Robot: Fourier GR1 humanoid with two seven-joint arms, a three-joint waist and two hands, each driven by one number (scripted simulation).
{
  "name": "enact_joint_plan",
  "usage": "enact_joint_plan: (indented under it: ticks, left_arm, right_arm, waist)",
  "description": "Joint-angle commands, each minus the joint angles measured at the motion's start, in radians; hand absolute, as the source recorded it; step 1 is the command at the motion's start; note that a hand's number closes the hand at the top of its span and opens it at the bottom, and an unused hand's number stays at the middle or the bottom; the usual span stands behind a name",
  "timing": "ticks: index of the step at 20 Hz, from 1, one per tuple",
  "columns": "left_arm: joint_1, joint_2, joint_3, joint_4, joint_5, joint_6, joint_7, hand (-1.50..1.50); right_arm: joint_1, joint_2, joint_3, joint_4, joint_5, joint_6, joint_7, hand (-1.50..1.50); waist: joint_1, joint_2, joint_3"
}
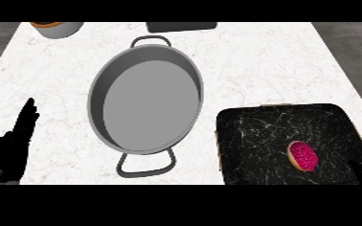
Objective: Pick the cupcake from the tray and place it in the pot
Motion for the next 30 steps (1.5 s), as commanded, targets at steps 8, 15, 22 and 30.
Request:
enact_joint_plan:
  ticks: [8,15,22,30]
  left_arm:
    - [-0.048,-0.006,-0.044,-0.069,-0.02,-0.049,0.09,0.0]
    - [-0.124,-0.031,-0.064,-0.036,-0.032,-0.066,0.117,0.0]
    - [-0.111,-0.016,-0.05,-0.044,-0.035,-0.085,0.11,0.0]
    - [-0.1,-0.058,-0.038,-0.027,-0.073,-0.078,0.096,0.0]
  right_arm:
    - [0.448,-0.001,0.052,-0.608,0.185,0.041,0.34,-1.5]
    - [0.311,-0.252,0.014,-0.676,0.125,0.322,0.74,-1.5]
    - [0.187,-0.391,0.116,-0.673,-0.019,0.572,1.07,-1.5]
    - [-0.191,-0.34,0.299,-0.54,-0.095,0.647,1.345,-1.5]
  waist:
    - [0.085,0.013,0.004]
    - [0.112,0.025,0.004]
    - [0.135,0.022,0.005]
    - [0.114,0.015,0.006]
